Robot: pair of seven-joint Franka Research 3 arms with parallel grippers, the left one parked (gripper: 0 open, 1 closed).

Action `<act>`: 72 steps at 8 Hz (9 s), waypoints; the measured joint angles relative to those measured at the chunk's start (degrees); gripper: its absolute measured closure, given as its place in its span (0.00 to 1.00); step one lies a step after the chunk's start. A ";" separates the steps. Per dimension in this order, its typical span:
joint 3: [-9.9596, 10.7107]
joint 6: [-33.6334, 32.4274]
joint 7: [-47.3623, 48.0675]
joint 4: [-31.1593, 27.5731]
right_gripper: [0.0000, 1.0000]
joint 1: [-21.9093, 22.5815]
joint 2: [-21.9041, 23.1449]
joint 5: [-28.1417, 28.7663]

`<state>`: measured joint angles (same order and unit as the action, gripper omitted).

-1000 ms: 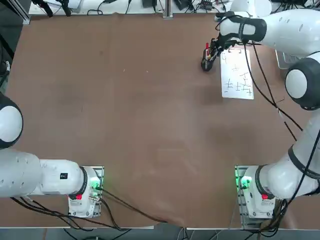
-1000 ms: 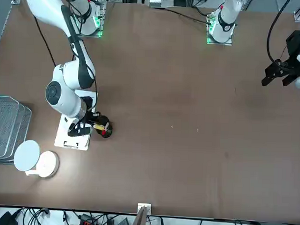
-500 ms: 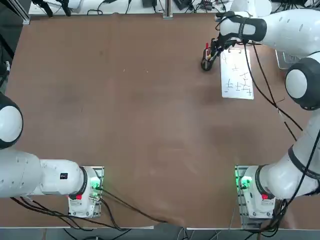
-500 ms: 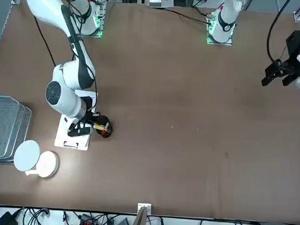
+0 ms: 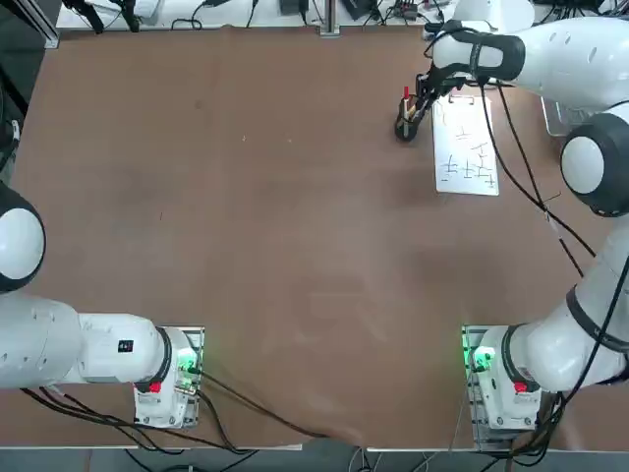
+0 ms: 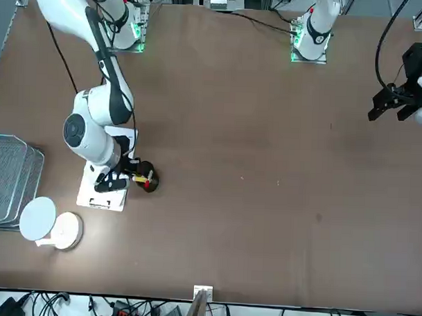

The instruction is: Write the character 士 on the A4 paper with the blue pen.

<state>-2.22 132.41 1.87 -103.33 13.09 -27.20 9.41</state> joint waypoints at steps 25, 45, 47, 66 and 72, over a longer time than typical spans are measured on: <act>6.24 -15.28 -8.20 -7.49 0.79 -10.69 15.66 -7.11; -5.88 4.58 7.58 -39.46 0.79 -22.08 29.08 -14.45; -5.88 5.11 7.58 -39.62 0.79 -22.09 29.04 -14.45; -6.37 6.83 10.88 -39.80 0.79 -22.08 27.70 -14.45; -6.64 7.15 11.68 -39.67 0.79 -21.98 27.55 -14.43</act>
<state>-8.86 139.56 13.55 -143.00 -8.89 0.35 -5.02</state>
